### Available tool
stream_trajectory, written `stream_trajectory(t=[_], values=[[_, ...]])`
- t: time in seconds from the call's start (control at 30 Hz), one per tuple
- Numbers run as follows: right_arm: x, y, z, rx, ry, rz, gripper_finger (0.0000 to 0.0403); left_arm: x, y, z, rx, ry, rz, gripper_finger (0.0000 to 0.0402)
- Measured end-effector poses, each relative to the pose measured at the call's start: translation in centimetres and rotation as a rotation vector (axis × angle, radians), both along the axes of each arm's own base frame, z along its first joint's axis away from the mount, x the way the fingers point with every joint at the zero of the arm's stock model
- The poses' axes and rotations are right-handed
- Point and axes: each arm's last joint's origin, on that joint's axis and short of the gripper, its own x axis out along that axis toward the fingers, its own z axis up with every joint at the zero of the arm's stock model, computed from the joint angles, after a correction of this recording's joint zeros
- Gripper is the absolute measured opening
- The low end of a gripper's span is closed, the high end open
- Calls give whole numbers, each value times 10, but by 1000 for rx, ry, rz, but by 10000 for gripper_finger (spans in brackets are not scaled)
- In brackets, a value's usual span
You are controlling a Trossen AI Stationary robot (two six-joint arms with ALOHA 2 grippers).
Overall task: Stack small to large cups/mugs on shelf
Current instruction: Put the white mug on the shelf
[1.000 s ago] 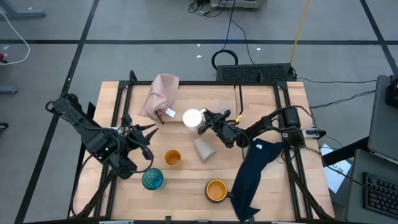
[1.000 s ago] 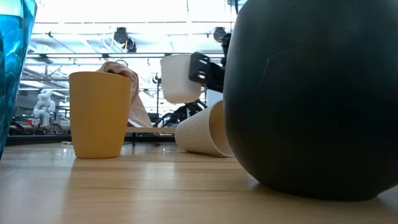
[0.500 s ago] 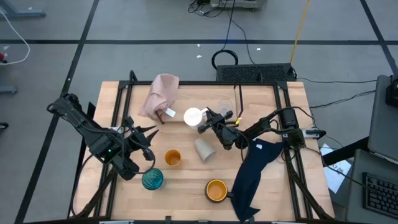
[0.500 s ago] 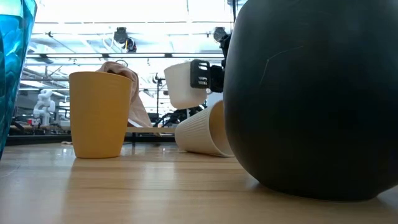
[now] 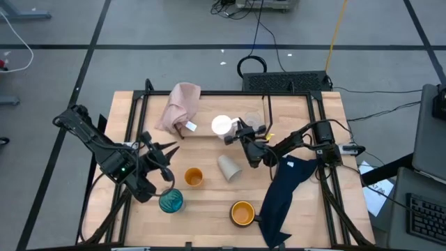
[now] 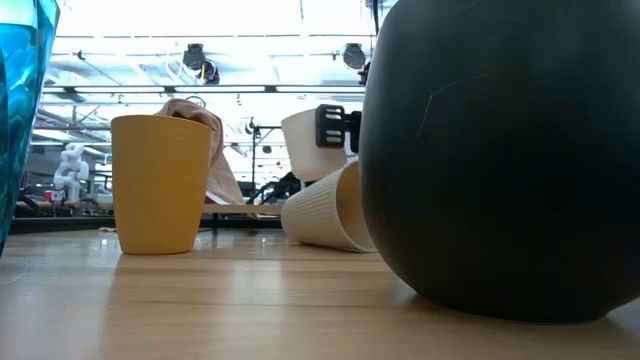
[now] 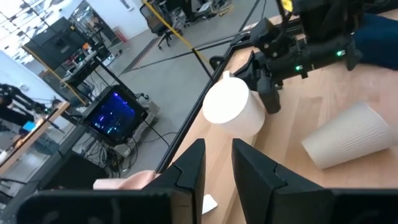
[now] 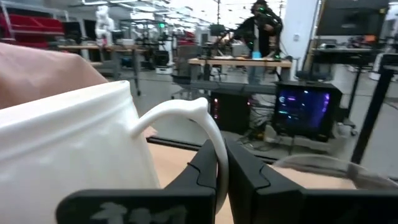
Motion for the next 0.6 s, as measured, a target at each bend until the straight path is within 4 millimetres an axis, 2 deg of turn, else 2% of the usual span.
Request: stream_trajectory(t=[0.23,0.6], values=[[-1,0,-11,48,-24,-15,3,2,-2,1,12,11,-23,81],[-3,-7,-16,63,-38,-82,3,2,-2,1,13,13,-25,81]])
